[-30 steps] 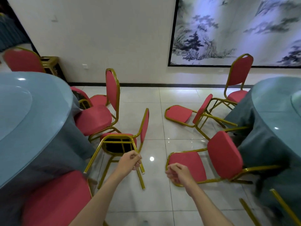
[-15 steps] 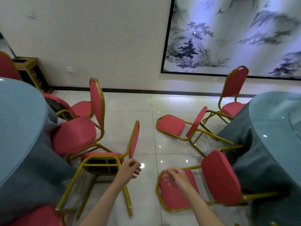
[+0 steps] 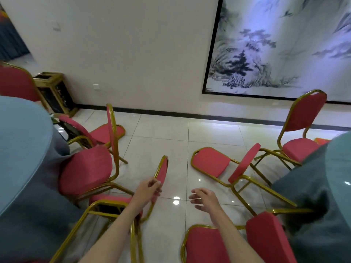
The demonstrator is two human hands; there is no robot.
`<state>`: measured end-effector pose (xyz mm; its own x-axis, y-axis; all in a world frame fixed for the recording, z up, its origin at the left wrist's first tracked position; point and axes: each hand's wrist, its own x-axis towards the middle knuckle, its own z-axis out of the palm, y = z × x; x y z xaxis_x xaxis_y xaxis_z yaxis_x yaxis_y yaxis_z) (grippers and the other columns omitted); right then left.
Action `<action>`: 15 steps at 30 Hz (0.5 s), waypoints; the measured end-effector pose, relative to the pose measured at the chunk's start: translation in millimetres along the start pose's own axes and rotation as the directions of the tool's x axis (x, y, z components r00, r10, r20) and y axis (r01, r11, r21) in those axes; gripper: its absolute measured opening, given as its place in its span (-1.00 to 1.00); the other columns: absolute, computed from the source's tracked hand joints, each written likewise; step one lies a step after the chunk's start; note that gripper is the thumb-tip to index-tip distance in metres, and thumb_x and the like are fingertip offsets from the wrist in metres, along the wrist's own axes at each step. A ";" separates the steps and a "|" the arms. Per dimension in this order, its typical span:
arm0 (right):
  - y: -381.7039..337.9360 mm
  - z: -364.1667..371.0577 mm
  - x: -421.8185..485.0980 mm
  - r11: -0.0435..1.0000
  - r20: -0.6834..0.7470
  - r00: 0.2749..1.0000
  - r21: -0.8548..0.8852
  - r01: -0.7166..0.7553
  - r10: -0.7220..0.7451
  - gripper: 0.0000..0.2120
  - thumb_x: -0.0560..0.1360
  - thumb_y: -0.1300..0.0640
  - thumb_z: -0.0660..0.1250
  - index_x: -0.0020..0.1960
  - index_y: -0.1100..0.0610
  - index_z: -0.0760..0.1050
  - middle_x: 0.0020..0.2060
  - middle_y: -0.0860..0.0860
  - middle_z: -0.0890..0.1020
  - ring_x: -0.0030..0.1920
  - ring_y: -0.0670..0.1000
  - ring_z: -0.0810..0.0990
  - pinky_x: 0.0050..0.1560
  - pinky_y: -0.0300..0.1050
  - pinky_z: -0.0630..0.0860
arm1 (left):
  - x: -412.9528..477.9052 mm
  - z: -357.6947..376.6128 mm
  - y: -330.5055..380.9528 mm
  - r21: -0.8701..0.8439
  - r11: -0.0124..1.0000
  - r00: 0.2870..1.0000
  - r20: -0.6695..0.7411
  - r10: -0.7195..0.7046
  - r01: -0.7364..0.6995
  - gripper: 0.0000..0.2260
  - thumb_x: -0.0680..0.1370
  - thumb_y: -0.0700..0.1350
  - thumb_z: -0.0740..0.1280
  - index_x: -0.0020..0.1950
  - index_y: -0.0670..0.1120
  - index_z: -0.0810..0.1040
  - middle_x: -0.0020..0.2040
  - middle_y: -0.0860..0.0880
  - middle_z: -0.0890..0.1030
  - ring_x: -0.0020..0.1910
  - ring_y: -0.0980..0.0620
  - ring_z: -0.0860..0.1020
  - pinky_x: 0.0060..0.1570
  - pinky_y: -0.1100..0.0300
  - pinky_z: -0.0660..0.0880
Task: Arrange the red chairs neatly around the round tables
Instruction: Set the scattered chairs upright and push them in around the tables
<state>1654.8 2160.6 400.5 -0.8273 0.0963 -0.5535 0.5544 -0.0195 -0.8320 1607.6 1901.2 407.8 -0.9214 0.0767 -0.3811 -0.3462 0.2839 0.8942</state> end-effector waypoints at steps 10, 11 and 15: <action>-88.0 23.1 168.0 0.990 0.101 0.994 -0.140 -0.019 0.034 -0.82 0.64 0.14 0.29 0.10 0.22 0.62 -0.09 0.14 0.76 -0.16 0.04 0.71 -0.16 -0.10 0.58 | 145.1 -25.2 27.7 -0.069 0.996 0.995 -0.083 -0.058 0.052 -0.85 0.68 -0.16 0.28 0.00 -0.17 0.61 -0.20 -0.06 0.70 -0.23 0.01 0.64 -0.21 0.15 0.57; -100.4 27.0 184.2 0.988 0.106 0.994 -0.154 -0.018 0.035 -0.81 0.64 0.14 0.29 0.11 0.22 0.62 -0.09 0.14 0.76 -0.16 0.04 0.71 -0.15 -0.10 0.58 | 161.5 -29.8 33.0 -0.080 0.995 0.993 -0.095 -0.064 0.057 -0.85 0.68 -0.17 0.27 0.00 -0.18 0.60 -0.20 -0.07 0.69 -0.24 0.03 0.63 -0.22 0.17 0.57; -148.9 45.7 245.1 0.978 0.111 0.992 -0.205 -0.027 0.051 -0.81 0.65 0.13 0.29 0.11 0.20 0.62 -0.10 0.12 0.76 -0.15 0.04 0.72 -0.10 -0.07 0.59 | 226.2 -49.1 51.7 -0.123 0.989 0.989 -0.119 -0.091 0.076 -0.84 0.68 -0.18 0.27 -0.02 -0.19 0.61 -0.21 -0.08 0.68 -0.25 0.01 0.62 -0.23 0.16 0.55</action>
<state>1365.4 2141.6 387.0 -0.8028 -0.0163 -0.5960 0.5837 0.1823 -0.7913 1372.6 1886.3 379.4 -0.9006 -0.0635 -0.4300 -0.4344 0.1691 0.8847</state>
